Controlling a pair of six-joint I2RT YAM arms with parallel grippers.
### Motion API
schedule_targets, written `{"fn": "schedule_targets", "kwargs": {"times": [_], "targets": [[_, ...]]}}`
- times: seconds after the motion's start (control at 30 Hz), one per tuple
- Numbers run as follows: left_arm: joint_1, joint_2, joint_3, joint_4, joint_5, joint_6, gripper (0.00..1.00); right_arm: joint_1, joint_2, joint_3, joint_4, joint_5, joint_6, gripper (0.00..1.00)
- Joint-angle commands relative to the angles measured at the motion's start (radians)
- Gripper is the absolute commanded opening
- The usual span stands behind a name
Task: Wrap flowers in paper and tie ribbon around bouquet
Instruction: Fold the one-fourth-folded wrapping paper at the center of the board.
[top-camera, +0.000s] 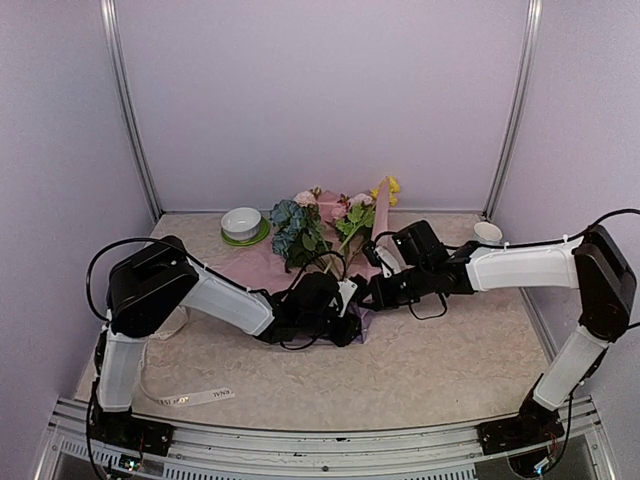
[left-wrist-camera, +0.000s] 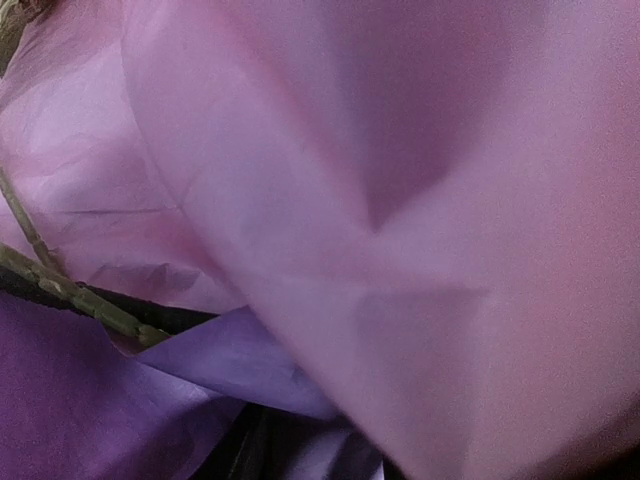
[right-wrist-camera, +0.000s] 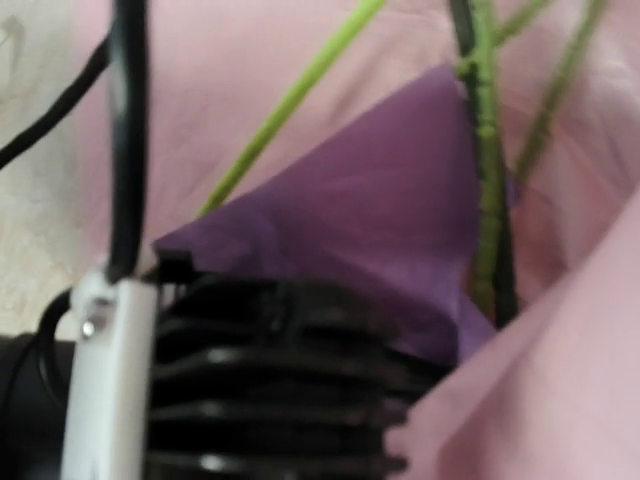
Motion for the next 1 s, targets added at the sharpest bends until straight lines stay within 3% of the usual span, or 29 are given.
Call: {"fn": "schedule_targets", "kwargs": {"times": [0.0, 0.33, 0.57, 0.73, 0.87, 0.97], "targets": [[0.041, 0.017, -0.083, -0.077, 0.085, -0.009, 0.41, 0.021, 0.070, 0.029, 0.099, -0.079, -0.068, 0.00], [0.073, -0.103, -0.191, 0.049, 0.180, -0.001, 0.44, 0.021, 0.119, 0.044, 0.058, 0.025, -0.060, 0.00], [0.074, -0.245, -0.191, 0.008, 0.213, 0.038, 0.48, 0.018, 0.155, 0.059, 0.030, 0.077, -0.095, 0.00], [0.094, -0.354, -0.215, -0.117, 0.097, 0.026, 0.48, 0.018, 0.188, 0.090, 0.001, 0.092, -0.114, 0.00], [0.170, -0.317, -0.235, -0.257, -0.006, -0.043, 0.43, 0.019, 0.187, 0.103, 0.001, 0.094, -0.129, 0.00], [0.188, -0.319, -0.277, -0.253, 0.002, -0.062, 0.45, 0.023, 0.195, 0.110, -0.013, 0.104, -0.143, 0.00]]}}
